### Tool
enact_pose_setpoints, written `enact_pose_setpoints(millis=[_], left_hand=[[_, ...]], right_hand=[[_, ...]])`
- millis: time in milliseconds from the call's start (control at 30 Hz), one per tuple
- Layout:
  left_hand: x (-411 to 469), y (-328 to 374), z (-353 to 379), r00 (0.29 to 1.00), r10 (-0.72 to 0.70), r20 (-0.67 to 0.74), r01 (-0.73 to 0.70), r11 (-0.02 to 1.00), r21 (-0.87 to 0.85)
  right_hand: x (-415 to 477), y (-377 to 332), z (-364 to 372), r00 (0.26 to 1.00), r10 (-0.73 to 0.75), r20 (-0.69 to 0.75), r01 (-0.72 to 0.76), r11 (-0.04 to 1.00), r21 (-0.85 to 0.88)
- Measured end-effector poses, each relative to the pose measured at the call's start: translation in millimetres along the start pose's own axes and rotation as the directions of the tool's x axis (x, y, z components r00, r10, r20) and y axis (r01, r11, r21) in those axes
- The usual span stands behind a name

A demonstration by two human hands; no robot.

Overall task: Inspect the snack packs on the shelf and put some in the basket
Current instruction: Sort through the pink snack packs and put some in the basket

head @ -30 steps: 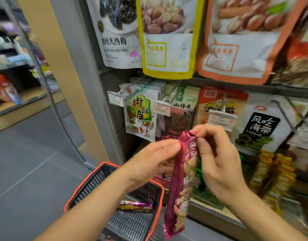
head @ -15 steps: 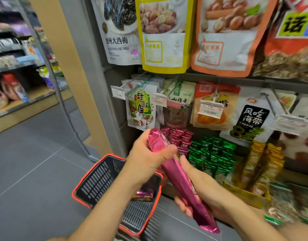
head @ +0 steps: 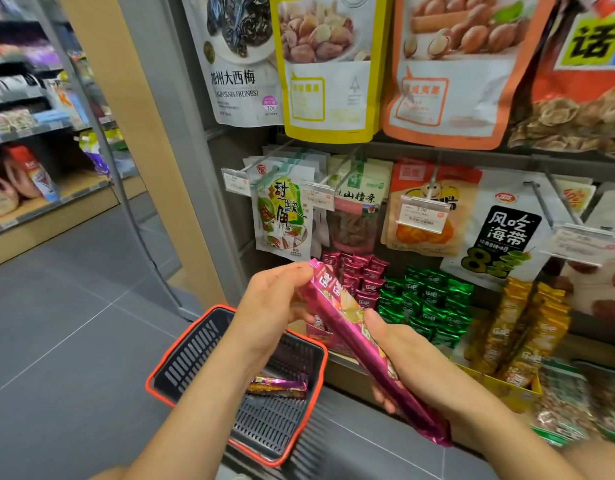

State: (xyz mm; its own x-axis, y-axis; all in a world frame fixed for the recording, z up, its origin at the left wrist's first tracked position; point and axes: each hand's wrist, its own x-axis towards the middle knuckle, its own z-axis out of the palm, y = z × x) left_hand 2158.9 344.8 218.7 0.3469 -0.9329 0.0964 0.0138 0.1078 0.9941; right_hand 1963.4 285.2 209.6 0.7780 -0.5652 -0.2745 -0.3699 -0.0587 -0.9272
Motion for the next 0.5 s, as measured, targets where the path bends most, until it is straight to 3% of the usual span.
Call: enact_pose_setpoints(millis=[33,167,267,333,500], left_hand=[[1.3,-2.2,0.5,1.000,0.006,-0.025,-0.004,0.998,0.057],[3.0,-5.6,-3.1,0.993,0.100,-0.065,-0.075,0.946,0.317],[3.2,-5.3,-10.6,0.977,0.201,-0.071,-0.137,0.848,0.512],[4.2,-4.5,-14.5,0.963,0.225,-0.146,-0.126,0.858,0.497],[5.6,-8.4,-11.4,0.940,0.136,-0.312,-0.033,0.949,0.314]], right_hand=[[0.2,7.3,2.5,0.999,-0.036,0.004,0.036,0.999,0.005],[16.4,17.1,0.7,0.953,-0.176,-0.246,0.147,0.980,-0.134],[20.1,26.9,8.2,0.948,-0.219,-0.231,0.165,0.959,-0.230],[21.0,26.1,7.4,0.948,-0.242,-0.207,0.201,0.959,-0.200],[18.1,23.3,10.5,0.968,-0.227,-0.110,0.215,0.971,-0.105]])
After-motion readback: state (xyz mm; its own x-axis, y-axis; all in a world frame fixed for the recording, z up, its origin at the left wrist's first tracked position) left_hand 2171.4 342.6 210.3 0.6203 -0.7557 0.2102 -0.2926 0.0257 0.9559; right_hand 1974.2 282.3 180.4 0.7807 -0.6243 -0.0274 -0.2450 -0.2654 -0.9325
